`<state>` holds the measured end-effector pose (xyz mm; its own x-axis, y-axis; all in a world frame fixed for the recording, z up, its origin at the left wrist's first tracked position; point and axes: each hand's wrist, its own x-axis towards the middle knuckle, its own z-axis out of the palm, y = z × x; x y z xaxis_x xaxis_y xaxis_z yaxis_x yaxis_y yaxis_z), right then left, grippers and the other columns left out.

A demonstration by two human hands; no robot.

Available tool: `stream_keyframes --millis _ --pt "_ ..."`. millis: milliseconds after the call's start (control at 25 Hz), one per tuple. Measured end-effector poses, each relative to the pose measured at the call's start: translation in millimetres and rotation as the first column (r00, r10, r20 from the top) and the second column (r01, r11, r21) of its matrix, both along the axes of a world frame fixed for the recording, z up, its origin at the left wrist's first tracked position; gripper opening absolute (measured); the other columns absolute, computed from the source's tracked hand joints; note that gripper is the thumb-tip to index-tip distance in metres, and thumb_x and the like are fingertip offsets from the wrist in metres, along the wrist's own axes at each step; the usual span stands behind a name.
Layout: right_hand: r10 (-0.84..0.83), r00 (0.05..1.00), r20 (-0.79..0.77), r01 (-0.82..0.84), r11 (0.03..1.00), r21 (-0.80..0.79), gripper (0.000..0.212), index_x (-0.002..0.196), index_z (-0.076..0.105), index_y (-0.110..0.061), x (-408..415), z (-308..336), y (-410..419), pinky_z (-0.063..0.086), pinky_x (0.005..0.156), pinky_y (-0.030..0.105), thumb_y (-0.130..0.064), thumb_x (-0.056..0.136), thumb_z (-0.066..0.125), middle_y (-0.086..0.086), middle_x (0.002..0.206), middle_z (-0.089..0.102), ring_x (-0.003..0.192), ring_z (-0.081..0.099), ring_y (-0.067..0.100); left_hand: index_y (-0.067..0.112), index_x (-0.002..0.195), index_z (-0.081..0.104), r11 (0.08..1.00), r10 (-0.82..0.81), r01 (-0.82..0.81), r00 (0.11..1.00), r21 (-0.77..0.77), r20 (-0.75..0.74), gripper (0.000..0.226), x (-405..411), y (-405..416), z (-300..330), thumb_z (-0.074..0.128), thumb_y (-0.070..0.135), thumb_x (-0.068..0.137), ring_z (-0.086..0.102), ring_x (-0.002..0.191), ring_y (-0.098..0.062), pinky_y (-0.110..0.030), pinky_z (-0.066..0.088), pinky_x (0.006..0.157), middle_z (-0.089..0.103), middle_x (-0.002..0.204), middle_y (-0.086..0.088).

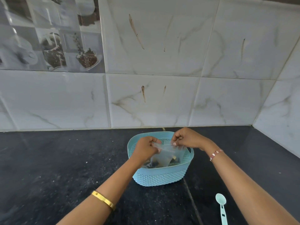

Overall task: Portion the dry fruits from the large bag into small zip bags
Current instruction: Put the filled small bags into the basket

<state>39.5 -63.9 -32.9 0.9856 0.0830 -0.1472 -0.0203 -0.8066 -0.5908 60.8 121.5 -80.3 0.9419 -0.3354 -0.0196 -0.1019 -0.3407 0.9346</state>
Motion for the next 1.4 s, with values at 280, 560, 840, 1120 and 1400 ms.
stream_keyframes --millis 280,560,840,1120,1400 --pt "0.077 0.993 -0.093 -0.087 0.990 -0.112 0.014 0.093 0.068 -0.003 6 -16 5 0.053 0.075 0.033 0.001 0.085 0.058 -0.005 0.071 0.064 0.067 0.060 0.011 0.012 0.096 0.071 0.848 -0.190 0.108 0.976 0.518 0.109 0.024 1 -2 -1 0.065 0.001 0.077 0.060 0.074 -0.019 -0.029 0.053 0.072 0.065 0.088 -0.006" --pt "0.060 0.994 -0.091 -0.073 0.986 -0.148 0.016 0.092 0.069 -0.005 9 -17 3 0.048 0.073 0.024 0.002 0.082 0.059 0.004 0.086 0.069 0.075 0.058 0.010 0.011 0.099 0.071 0.785 -0.185 0.054 0.971 0.617 0.151 0.029 7 3 3 0.055 -0.004 0.080 0.063 0.091 -0.022 -0.030 0.052 0.083 0.068 0.109 -0.006" --pt "0.027 0.993 0.115 0.014 0.941 -0.339 0.022 0.087 0.070 -0.011 12 -29 5 0.051 0.083 0.028 0.004 0.081 0.055 0.003 0.098 0.069 0.087 0.063 0.016 0.011 0.106 0.067 0.702 -0.174 -0.066 0.949 0.709 0.261 0.030 3 6 0 0.049 -0.002 0.086 0.062 0.100 -0.027 -0.034 0.051 0.089 0.066 0.111 -0.009" --pt "0.008 0.973 0.232 0.060 0.958 -0.282 0.017 0.092 0.070 -0.011 -6 -14 3 0.044 0.075 0.019 -0.002 0.083 0.059 0.002 0.095 0.069 0.083 0.060 0.010 0.010 0.102 0.066 0.728 -0.157 -0.176 0.898 0.663 0.411 0.024 -7 4 14 0.045 0.008 0.091 0.064 0.091 -0.023 -0.032 0.054 0.079 0.069 0.102 -0.006" --pt "-0.180 0.915 0.360 0.252 0.954 -0.164 0.011 0.086 0.069 -0.016 -84 5 -10 0.048 0.077 0.026 -0.009 0.083 0.061 -0.007 0.081 0.063 0.079 0.060 0.010 0.010 0.097 0.070 0.918 -0.288 0.070 0.795 0.390 0.534 0.022 -73 -35 31 0.052 0.020 0.089 0.062 0.089 -0.023 -0.036 0.049 0.081 0.069 0.097 -0.009"
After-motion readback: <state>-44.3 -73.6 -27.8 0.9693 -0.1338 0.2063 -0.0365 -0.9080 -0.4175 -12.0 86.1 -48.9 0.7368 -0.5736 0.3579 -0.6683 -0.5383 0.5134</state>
